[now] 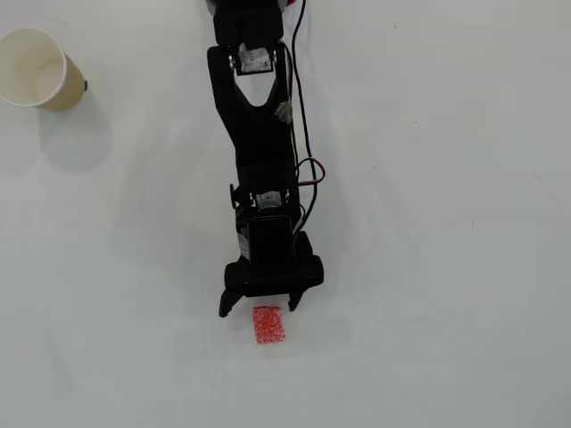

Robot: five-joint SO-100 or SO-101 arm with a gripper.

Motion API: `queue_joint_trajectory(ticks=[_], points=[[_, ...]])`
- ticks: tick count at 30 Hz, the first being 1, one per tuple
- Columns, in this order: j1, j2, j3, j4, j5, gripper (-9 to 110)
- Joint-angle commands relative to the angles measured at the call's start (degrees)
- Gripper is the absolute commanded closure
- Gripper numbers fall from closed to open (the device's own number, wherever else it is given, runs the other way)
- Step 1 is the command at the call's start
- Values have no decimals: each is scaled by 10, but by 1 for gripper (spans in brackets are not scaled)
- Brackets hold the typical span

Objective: Pick up the cube and drop it in the cup.

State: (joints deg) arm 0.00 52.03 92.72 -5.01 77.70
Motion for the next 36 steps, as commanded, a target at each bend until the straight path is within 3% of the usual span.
queue_joint_trajectory(ticks=[1,36], points=[[7,28,-76,-22,-4,60],[27,-6,-71,-69,-7,59]])
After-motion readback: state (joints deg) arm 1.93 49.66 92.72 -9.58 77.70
